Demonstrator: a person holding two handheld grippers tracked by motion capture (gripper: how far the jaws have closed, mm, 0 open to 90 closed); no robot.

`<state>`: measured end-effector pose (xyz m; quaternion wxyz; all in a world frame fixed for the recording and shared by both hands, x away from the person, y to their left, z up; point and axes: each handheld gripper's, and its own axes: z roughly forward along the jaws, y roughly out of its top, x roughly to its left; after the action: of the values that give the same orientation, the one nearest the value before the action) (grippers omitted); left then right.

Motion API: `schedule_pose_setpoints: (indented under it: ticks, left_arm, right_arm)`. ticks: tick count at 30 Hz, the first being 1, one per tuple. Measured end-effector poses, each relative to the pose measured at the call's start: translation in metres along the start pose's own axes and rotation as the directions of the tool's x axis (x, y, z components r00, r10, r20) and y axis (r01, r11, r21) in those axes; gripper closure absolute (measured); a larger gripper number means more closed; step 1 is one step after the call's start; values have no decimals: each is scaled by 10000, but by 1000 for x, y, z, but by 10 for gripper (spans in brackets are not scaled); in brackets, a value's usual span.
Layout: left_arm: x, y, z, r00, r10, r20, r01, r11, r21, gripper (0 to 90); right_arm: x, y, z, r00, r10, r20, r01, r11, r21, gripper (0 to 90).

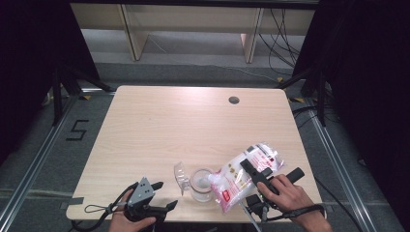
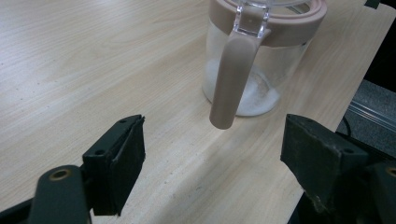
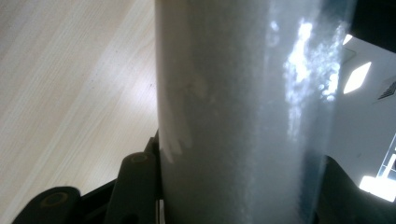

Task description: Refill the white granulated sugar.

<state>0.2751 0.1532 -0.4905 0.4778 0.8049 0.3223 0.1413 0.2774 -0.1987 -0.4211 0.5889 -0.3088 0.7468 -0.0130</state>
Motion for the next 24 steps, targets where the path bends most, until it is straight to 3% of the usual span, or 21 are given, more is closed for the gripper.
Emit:
schedule_pose_setpoints:
  ticks: [5,7,8,10,11,12,13,17,24]
  left_arm:
    - [0,0,0,10000,-30,7,30,10000,-8,213]
    - [1,1,0,9997,240,17,-240,9997,-21,213]
    - [0,0,0,10000,-23,-10,23,10000,-2,213]
    - [0,0,0,10000,17,2,-17,10000,7,213]
    - [1,1,0,9997,238,21,-237,9997,-18,213]
    - [1,1,0,9997,236,16,-236,9997,-15,213]
    - [0,0,0,10000,-18,-7,18,10000,42,213]
    - [1,0,0,9998,194,24,-194,9998,-12,213]
    - [0,0,0,10000,27,-25,-27,10000,68,213]
  right_arm:
    - [0,0,0,10000,9,-1,-9,10000,-1,578]
    - [0,0,0,10000,-5,44,5,10000,-27,578]
    - [0,0,0,10000,-5,41,5,10000,-29,579]
    - [0,0,0,10000,-12,53,12,10000,-22,580]
    - [0,0,0,10000,-4,39,4,10000,-33,580]
    - [0,0,0,10000,-14,44,14,10000,-34,580]
    - [0,0,0,10000,-25,56,25,10000,-26,581]
    - [-1,1,0,10000,-56,45,57,10000,-46,582]
    - [-1,1,0,10000,-44,59,45,10000,-85,584]
